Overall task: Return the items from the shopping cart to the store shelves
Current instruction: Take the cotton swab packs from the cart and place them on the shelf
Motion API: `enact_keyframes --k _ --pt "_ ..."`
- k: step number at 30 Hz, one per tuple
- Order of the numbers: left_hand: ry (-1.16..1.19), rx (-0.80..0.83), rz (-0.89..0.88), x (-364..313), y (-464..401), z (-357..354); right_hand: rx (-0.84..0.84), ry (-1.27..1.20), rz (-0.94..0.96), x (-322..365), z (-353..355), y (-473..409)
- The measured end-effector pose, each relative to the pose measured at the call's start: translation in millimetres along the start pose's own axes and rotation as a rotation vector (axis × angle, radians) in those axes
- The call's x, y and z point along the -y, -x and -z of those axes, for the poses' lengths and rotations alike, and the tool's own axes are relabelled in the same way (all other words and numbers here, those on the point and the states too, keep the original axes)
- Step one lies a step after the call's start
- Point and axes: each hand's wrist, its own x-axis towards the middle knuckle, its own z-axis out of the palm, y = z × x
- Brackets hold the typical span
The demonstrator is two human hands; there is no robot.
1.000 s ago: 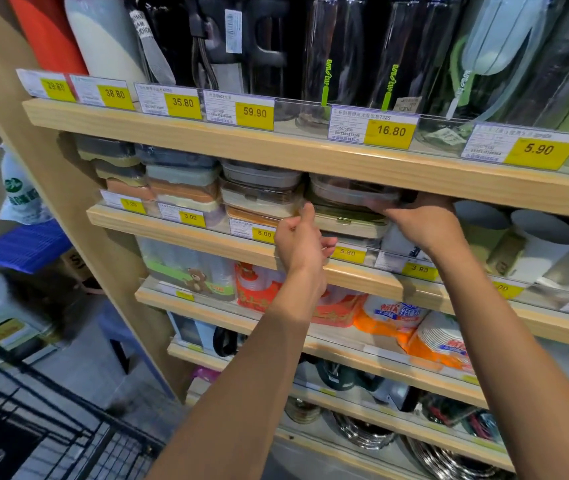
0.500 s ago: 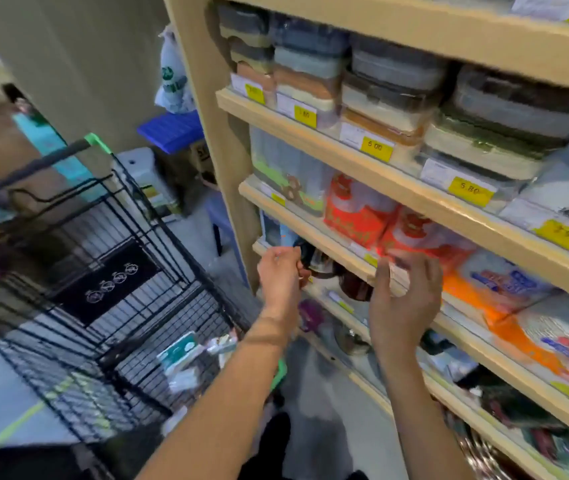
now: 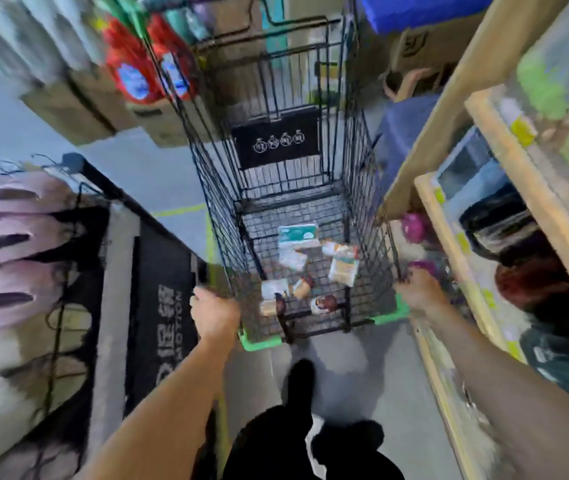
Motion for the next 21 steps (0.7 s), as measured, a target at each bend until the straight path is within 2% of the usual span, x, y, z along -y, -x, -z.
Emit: enact_keyframes --k 2,4,6,8,14,21 --pt "-0.025 0.141 -0.017 13.0 -24.2 -6.3 0.021 0.009 0.000 -4.5 -16.0 -25.9" --pt "-0.074 0.223 -0.076 20.0 -38.2 -20.6 -0.085 0.082 0.017 -4.0 -29.6 -35.2" --pt "-0.104 0.147 -0.128 27.9 -42.3 -36.5 -0.230 0.145 0.001 -1.7 -37.5 -27.8" --pt "-0.102 0.073 -0.160 33.0 -40.8 -42.4 -0.285 0.161 0.017 -3.5 -38.0 -20.8" --pt "-0.101 0.032 -0.148 54.4 -36.4 -43.8 -0.273 0.099 0.085 -30.1 -47.7 -17.4" --pt "-0.140 0.052 -0.146 117.9 13.2 -42.8 -0.265 0.124 0.116 -84.9 -64.5 50.6"
